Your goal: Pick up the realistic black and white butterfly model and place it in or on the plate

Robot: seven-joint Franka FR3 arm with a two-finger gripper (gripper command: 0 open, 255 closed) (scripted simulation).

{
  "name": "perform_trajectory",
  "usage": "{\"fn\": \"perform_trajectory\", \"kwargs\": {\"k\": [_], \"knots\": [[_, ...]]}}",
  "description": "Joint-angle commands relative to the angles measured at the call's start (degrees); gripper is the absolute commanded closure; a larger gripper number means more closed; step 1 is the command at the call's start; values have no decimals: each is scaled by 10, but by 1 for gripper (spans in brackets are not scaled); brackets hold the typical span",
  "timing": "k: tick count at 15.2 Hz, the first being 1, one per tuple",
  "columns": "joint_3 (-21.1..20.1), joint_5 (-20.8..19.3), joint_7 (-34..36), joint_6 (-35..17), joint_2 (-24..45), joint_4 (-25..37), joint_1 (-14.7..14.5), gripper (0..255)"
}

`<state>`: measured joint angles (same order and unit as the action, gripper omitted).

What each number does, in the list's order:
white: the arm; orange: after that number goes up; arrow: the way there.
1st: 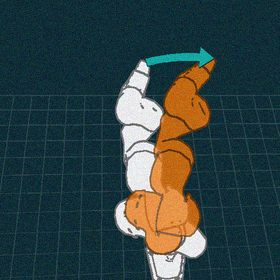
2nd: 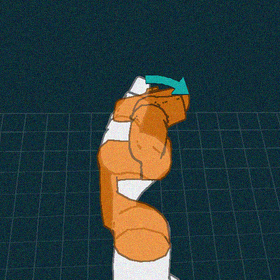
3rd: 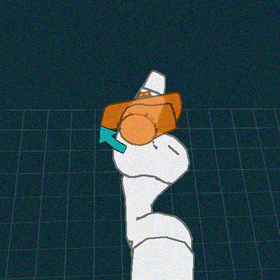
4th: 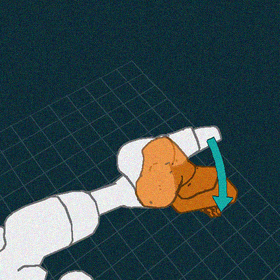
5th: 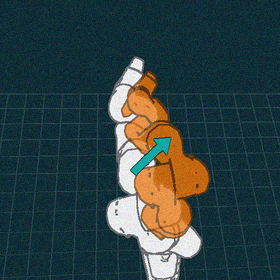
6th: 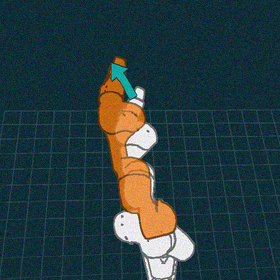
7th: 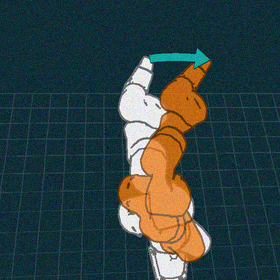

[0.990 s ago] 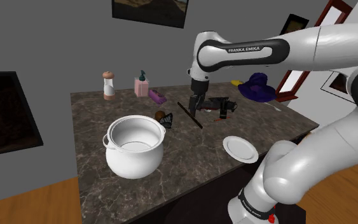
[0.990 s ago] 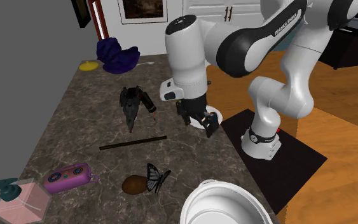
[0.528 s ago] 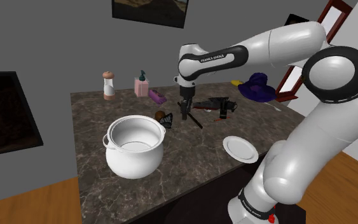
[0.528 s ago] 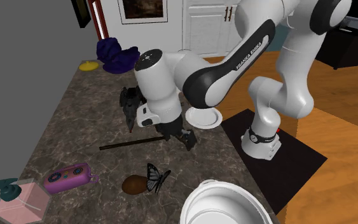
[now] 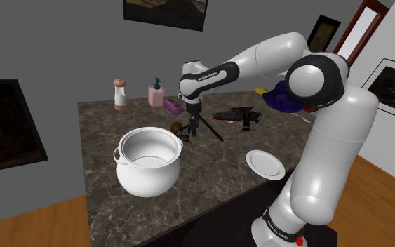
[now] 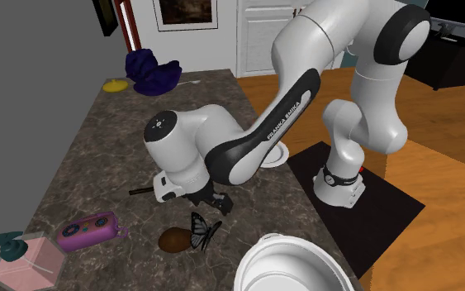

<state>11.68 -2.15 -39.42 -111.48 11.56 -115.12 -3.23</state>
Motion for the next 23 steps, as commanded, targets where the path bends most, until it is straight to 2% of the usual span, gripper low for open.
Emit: {"fn": "perform_trajectory", "kwargs": {"k": [1,6,14,15,23], "knots": [[0,0,-5,-15,9,-6,1,0],[0,1,-6,-49,19,-31,3,0],[0,1,-6,-49,19,-31,3,0],[0,1,-6,-49,19,-31,3,255],[0,1,-6,-49,19,-31,3,255]]}}
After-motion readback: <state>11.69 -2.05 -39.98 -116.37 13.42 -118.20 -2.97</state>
